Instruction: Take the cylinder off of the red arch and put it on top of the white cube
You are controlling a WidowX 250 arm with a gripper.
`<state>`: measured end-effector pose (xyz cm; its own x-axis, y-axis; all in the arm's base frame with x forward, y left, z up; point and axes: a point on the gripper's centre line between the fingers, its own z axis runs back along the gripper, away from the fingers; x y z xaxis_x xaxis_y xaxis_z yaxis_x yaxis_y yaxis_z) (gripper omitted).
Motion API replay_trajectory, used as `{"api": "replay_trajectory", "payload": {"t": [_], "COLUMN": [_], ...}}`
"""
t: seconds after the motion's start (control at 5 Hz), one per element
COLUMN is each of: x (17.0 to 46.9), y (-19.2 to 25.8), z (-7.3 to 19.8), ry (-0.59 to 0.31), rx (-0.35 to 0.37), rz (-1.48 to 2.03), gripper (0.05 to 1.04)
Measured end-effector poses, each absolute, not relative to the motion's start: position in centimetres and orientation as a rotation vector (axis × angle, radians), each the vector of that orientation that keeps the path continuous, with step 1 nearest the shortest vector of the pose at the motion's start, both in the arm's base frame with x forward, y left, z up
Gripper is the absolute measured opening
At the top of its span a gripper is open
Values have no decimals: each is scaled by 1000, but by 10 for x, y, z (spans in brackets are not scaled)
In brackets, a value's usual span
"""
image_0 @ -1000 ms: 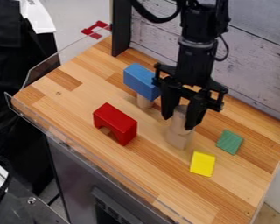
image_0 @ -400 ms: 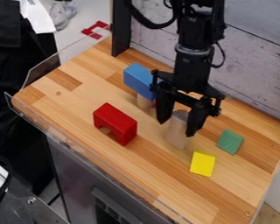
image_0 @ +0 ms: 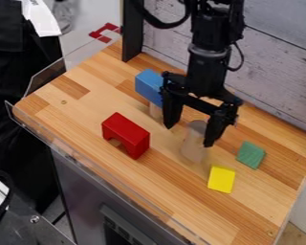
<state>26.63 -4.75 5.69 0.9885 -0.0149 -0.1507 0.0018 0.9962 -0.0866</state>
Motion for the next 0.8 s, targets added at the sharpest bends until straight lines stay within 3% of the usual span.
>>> {"api": "replay_trajectory", "payload": {"t": [0.4,0.6,0.8], "x": [271,267,262], "y": [-43,-34,-20], "z": [136,143,132], "ry": [2,-23,5], "rx": [23,44,26], "rz": [29,61,107], "gripper": [999,999,999]}}
